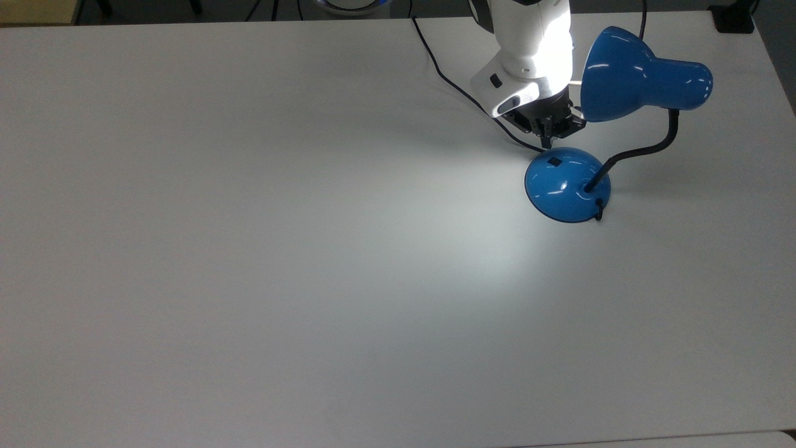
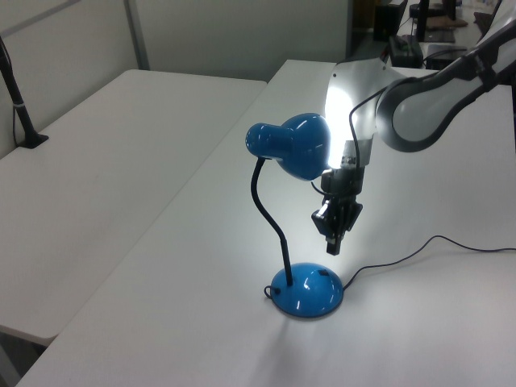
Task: Turn off the lamp
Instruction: 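Lower the gripper onto the switch on the blue lamp base, then press the switch on the lamp base with the gripper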
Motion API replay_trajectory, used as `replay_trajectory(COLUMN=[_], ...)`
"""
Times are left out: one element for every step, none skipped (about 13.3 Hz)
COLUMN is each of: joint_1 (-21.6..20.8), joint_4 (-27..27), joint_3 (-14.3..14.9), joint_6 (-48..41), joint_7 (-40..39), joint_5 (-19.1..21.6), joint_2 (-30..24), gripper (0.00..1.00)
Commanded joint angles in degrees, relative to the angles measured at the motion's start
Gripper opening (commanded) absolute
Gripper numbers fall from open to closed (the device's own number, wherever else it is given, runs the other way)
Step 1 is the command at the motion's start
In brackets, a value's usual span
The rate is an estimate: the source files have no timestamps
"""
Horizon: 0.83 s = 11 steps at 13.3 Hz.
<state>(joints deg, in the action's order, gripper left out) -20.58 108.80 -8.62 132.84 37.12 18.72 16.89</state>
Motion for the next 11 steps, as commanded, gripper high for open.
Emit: replay_trajectory(joint_1=[-1.22,-1.13,-1.22,-1.39,-1.39,-1.39,-1.48,-1.39,-1.31,-1.22,-1.31], joint_4=[0.62,0.53,0.53,0.53,0.45,0.27,0.44,0.36,0.27,0.36,0.36], joint_3=[0.09,0.09,0.09,0.09,0.01,0.01,0.01,-0.52,-0.96,-0.96,-0.96], joint_6=[2.95,3.21,4.69,5.40,5.67,5.93,6.63,6.90,6.99,6.99,6.99], joint_7=[2.08,2.34,3.04,3.31,3.39,3.40,3.40,3.40,3.40,3.31,3.31], joint_5=[0.97,0.97,0.97,0.97,0.97,0.97,0.97,0.88,0.79,0.70,0.44], joint_2=[1.21,1.48,1.92,2.18,2.88,3.32,3.59,4.03,4.38,4.47,4.56], gripper=[0.00,0.00,0.00,0.00,0.00,0.00,0.00,0.00,0.00,0.00,0.00])
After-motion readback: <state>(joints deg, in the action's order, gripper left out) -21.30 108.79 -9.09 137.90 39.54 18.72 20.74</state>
